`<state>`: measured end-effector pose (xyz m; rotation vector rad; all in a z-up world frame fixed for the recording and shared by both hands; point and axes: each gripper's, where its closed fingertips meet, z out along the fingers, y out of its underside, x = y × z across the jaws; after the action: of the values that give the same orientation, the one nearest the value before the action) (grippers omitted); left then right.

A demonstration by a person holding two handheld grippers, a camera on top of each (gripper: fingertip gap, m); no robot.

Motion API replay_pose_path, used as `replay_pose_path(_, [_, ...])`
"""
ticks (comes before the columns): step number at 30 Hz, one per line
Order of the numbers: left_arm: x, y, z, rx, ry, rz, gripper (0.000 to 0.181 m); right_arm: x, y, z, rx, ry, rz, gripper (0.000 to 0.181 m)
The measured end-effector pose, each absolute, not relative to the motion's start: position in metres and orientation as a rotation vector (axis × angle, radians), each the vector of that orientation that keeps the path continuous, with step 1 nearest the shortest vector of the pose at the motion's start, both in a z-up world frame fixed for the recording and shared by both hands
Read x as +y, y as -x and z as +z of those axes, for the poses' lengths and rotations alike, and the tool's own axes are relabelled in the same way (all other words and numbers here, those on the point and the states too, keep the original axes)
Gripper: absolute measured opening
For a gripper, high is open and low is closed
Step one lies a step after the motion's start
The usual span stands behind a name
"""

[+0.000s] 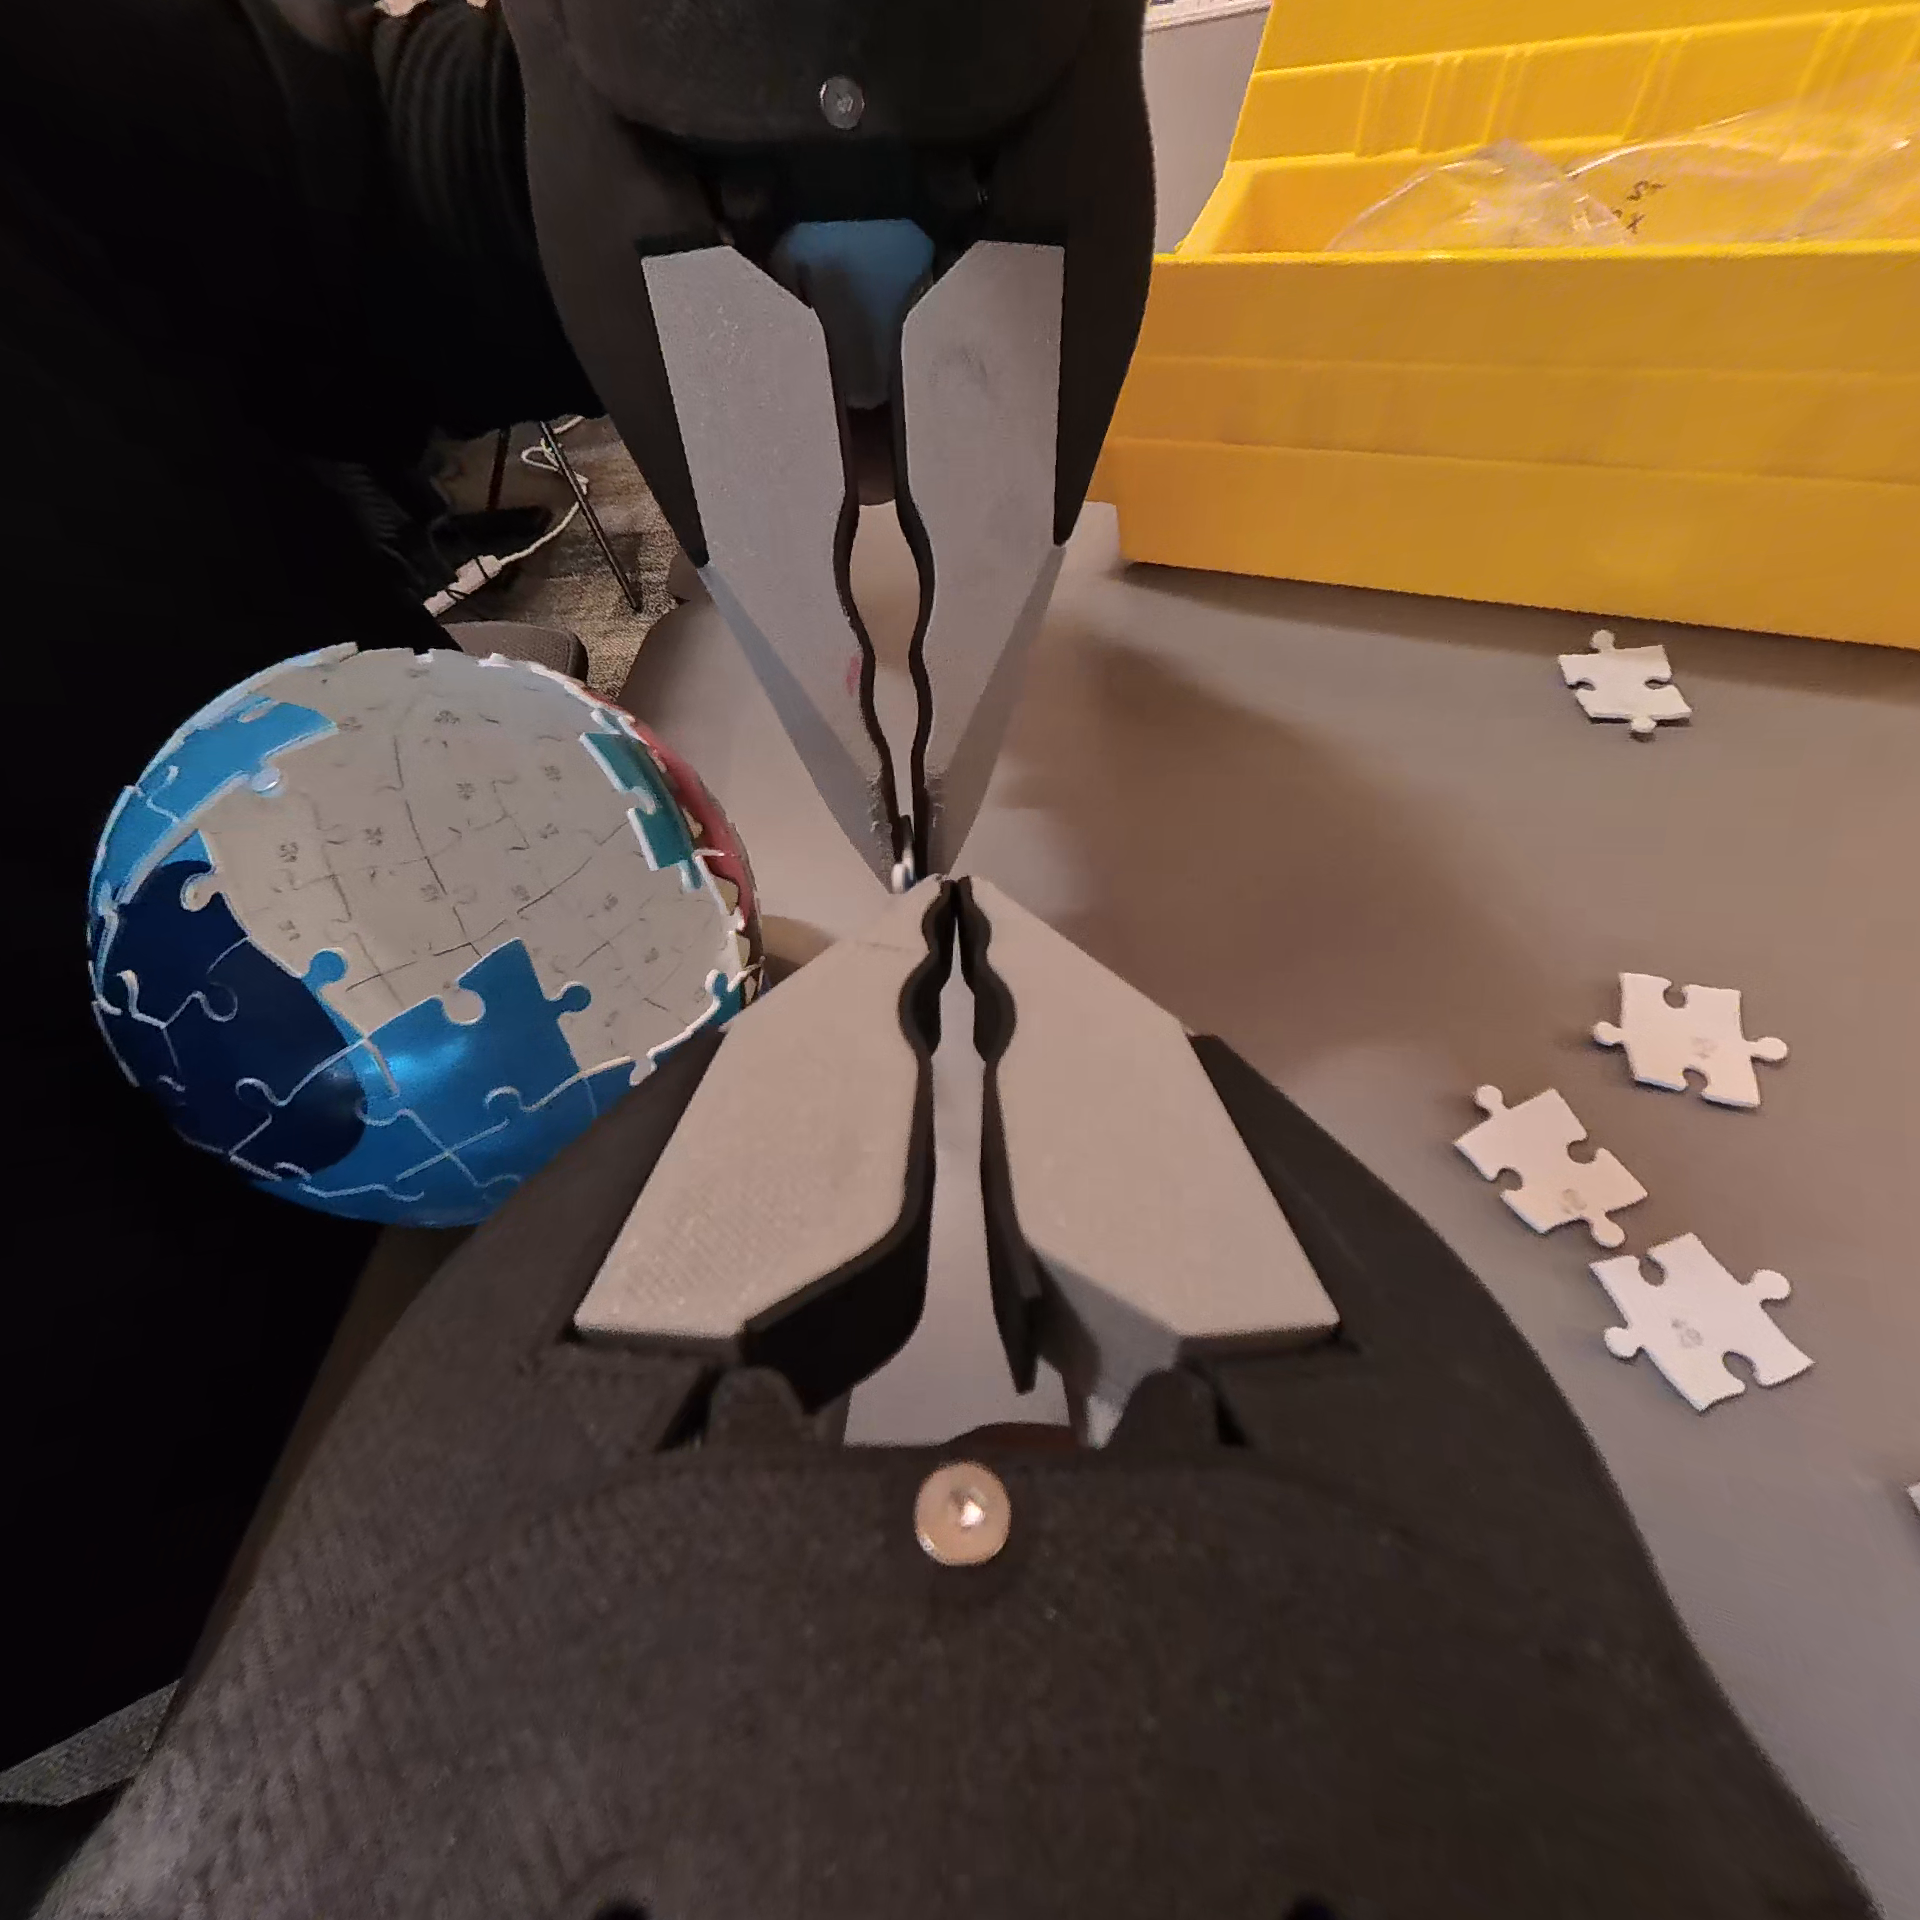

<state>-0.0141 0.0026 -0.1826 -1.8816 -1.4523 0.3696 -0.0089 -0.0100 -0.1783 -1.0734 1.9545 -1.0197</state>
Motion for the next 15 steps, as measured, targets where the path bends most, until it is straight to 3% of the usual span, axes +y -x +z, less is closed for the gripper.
replay_pose_path(7, [-0.003,0.015,-0.187,-1.482,1.897,0.374,0.000,-0.010,0.014,-0.169,1.925,1.019,-1.015,0.000])
replay_pose_path(11, [-0.003,0.015,-0.187,-1.480,1.901,0.373,0.000,-0.011,0.012,-0.175,1.956,1.039,-1.011,0.009])
replay_pose_path(15, [-0.002,0.016,-0.189,-1.481,1.934,0.390,0.000,-0.007,0.007,-0.181,1.970,1.103,-1.003,0.000])
